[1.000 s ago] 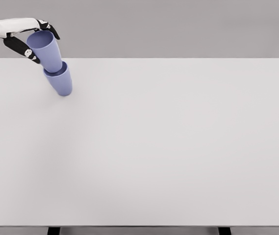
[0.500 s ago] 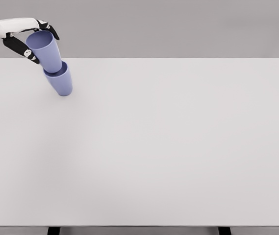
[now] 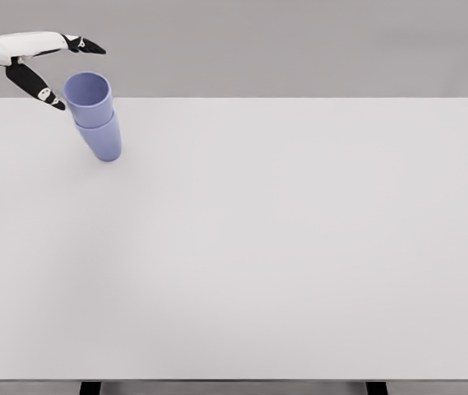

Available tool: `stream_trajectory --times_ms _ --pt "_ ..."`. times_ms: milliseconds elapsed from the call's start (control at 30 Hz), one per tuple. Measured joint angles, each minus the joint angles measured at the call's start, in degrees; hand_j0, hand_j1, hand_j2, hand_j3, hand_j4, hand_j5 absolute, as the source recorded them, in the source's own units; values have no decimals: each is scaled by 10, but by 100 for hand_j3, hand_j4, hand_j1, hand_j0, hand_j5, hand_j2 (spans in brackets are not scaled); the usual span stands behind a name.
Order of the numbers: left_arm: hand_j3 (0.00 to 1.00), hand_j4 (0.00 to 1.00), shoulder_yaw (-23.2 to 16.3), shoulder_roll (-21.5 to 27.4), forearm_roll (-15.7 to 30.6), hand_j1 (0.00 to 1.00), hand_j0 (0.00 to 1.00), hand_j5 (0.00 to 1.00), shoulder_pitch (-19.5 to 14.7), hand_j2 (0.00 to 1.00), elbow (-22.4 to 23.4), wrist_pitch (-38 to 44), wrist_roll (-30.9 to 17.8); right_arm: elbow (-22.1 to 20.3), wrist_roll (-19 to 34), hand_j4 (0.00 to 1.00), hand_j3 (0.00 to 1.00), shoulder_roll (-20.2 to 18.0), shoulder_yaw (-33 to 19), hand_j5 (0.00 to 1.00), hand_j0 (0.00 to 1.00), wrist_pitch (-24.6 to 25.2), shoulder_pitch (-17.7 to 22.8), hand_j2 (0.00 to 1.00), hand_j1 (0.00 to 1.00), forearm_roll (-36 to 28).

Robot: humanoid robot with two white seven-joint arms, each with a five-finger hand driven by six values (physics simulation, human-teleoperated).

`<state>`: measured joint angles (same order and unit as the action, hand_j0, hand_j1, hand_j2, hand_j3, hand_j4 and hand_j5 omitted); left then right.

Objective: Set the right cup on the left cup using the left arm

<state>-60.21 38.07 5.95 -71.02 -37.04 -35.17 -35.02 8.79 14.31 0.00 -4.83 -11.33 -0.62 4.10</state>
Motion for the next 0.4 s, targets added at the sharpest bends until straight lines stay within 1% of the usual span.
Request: stream_trajectory --times_ms 67,133,167,200,300,333,400 --pt "100 100 6 4 2 100 100 100 1 100 -17 0 0 0 0 100 100 0 0 100 100 0 0 100 100 0" --pt "100 100 23 26 10 100 100 100 6 100 -53 0 0 0 0 100 100 0 0 100 100 0 0 100 100 0" --pt "100 100 28 43 27 100 100 100 18 100 -84 0 0 0 0 100 100 0 0 100 100 0 0 100 100 0" --pt "100 100 32 65 49 100 100 100 44 100 -125 0 0 0 0 100 100 0 0 100 100 0 0 100 100 0" --pt "100 100 41 131 115 100 100 100 98 100 -262 0 0 0 0 100 100 0 0 100 100 0 0 100 100 0" --pt "100 100 44 147 131 100 100 100 105 100 -303 0 0 0 0 100 100 0 0 100 100 0 0 100 100 0" --pt "100 100 55 172 150 100 100 100 139 100 -367 0 0 0 0 100 100 0 0 100 100 0 0 100 100 0"
